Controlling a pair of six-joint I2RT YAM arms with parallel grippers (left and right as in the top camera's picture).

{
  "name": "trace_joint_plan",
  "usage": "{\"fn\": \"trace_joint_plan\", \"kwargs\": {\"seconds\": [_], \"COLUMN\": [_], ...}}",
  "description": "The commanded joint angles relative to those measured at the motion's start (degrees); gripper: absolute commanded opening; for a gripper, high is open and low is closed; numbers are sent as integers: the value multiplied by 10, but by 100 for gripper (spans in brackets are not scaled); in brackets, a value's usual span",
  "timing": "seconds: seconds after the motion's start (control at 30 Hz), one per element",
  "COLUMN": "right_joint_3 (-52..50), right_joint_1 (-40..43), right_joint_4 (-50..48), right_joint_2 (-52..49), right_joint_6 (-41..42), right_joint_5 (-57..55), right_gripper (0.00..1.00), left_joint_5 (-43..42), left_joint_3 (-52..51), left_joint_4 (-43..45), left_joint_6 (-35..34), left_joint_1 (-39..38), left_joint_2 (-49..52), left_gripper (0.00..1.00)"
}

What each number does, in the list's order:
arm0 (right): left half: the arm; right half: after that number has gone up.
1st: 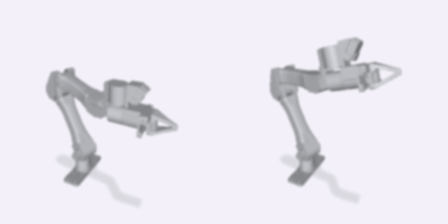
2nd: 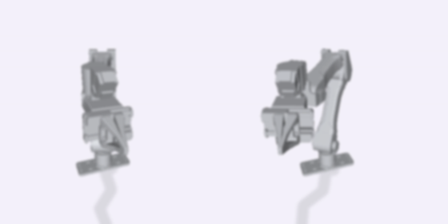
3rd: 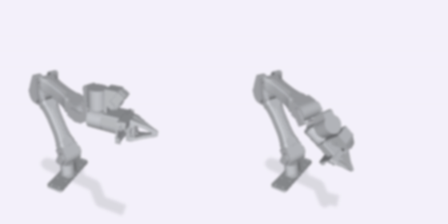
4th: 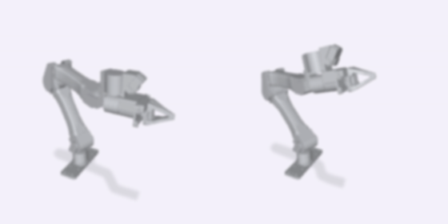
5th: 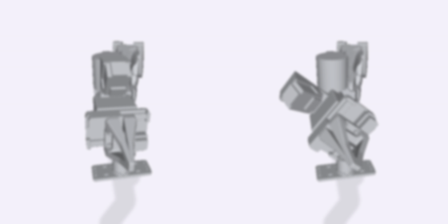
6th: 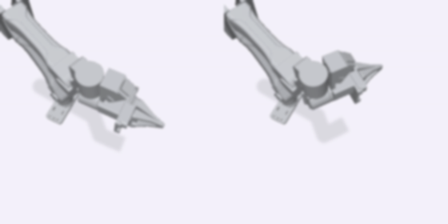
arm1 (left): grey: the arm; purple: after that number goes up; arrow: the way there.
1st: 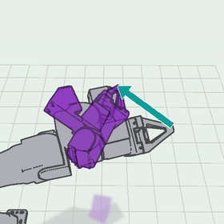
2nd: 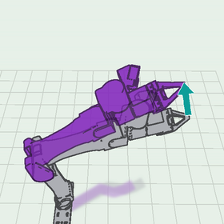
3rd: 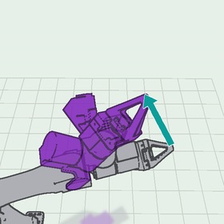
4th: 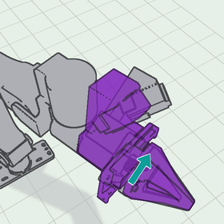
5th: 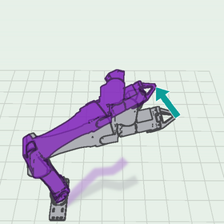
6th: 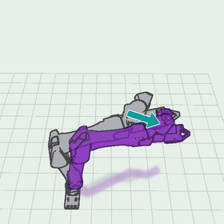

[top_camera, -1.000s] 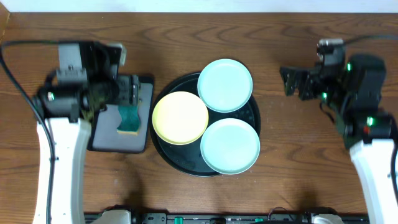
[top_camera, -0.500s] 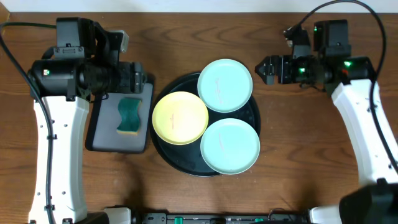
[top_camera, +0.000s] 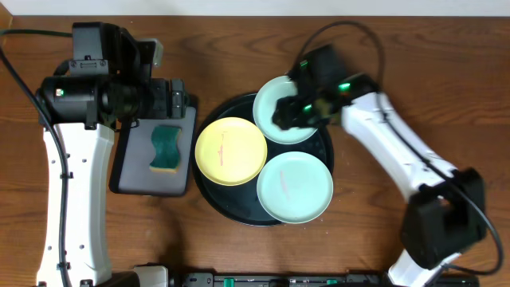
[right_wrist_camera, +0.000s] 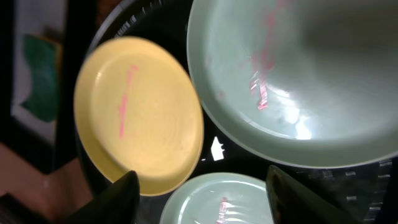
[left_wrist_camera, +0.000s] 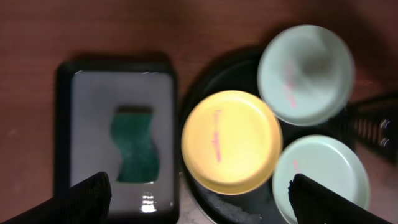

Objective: Clean dirty plates on tray and stack at the side
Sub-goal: 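Reach the right gripper to the yellow plate rim and grasp it, then lower the left gripper onto the green sponge and grasp it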

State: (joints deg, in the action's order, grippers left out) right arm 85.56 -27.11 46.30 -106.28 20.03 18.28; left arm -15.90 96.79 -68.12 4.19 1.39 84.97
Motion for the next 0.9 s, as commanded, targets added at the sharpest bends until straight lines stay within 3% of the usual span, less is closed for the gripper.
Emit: {"fn": "trace_joint_plan", "kwargs": {"seconds": [0.0, 0.4, 0.77, 0.87], "right_joint_3": [10, 10, 10, 10], "right_joint_1": [-35, -90, -103, -103], "right_joint_4": [-7, -20, -56, -58], "right_joint_2": [-22, -116, -162, -163], "right_joint_6": [63, 89, 93, 93], "right_joint_5": [-73, -97, -110, -110], "right_gripper": [56, 31, 22, 7], "left_joint_5": [93, 136, 147, 158], "left_joint_3": [9, 8, 8, 7], "left_joint_4": [-8, -16, -17, -17], "left_joint_6": [-63, -87, -88, -88], "left_joint_1": [2, 2, 2, 2], "left_joint_2": [11, 61, 121, 139], "left_gripper": [92, 92, 91, 91]}}
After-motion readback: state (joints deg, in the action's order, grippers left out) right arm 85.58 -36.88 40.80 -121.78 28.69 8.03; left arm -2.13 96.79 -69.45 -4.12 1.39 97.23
